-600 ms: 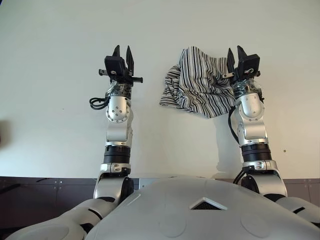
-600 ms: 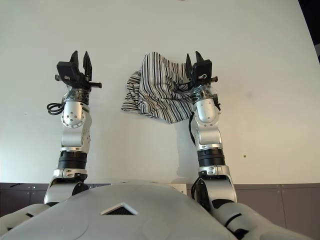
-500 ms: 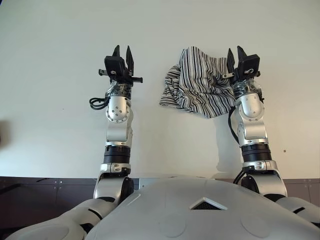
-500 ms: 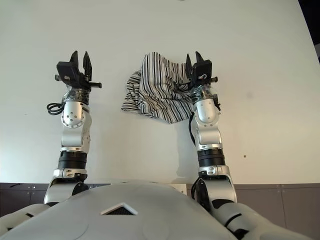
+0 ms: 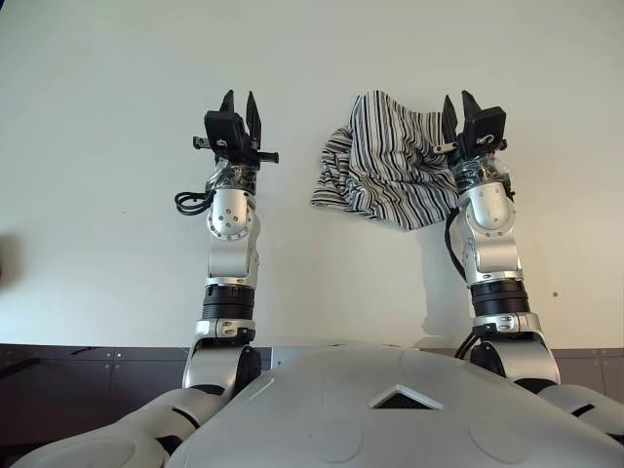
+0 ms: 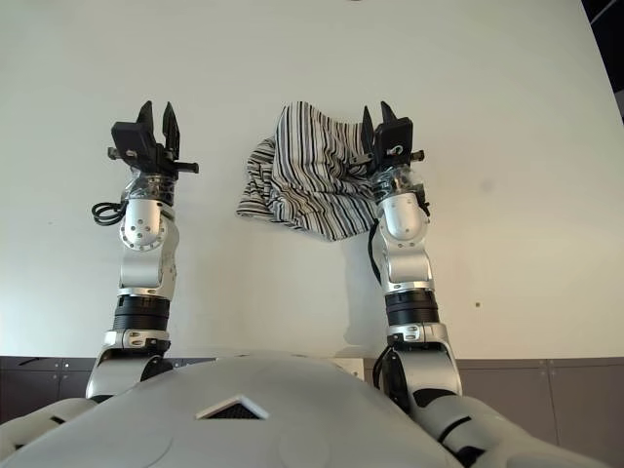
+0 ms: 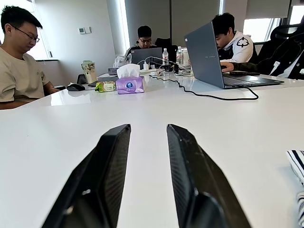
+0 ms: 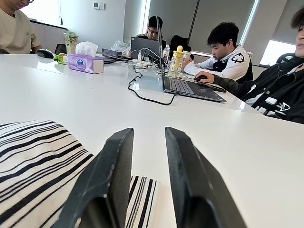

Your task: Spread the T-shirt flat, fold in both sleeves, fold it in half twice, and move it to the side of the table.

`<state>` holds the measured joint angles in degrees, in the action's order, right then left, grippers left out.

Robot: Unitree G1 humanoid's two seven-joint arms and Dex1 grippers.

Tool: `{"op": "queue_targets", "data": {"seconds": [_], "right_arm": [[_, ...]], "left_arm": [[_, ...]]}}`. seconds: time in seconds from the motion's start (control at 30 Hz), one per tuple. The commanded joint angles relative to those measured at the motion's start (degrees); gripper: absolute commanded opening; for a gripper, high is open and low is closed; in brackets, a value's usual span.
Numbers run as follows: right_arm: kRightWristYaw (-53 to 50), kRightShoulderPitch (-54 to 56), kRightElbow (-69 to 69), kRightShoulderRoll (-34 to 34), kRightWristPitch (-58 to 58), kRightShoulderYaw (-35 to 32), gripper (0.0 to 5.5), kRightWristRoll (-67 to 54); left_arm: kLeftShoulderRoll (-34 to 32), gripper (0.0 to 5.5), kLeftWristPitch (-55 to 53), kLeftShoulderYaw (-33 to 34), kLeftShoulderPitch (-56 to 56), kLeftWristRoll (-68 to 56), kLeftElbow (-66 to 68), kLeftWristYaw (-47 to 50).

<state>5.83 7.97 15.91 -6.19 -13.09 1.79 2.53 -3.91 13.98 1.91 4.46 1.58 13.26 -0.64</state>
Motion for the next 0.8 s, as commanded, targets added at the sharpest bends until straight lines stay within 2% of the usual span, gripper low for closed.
{"op": "queue_targets", "data": {"seconds": [0.03,0.63,0.73,0.8], "right_arm": [[0.28,0.37,-0.04,0.02,0.73,0.15,1.2,0.08],[0.34,1.59,1.78,-0.04,0.33,-0.02,1.2,0.29],[0.71,1.6,1.43,-0.16,0.63,0.14,1.23,0.27],[9.55,-1.32,-6.23,-3.51,2.57,3.6,1.23,-2.19]], "left_arm": [[-0.38,1.4,-0.54,-0.34,0.13,0.66,-0.08,-0.12],[0.3,1.4,-0.25,0.25,0.88,0.88,1.35,0.96],[0.28,1.78,-0.44,-0.08,0.77,0.64,0.9,0.4],[-1.0,1.86,-1.59,-3.94,0.51,1.97,-1.75,-3.96]]}}
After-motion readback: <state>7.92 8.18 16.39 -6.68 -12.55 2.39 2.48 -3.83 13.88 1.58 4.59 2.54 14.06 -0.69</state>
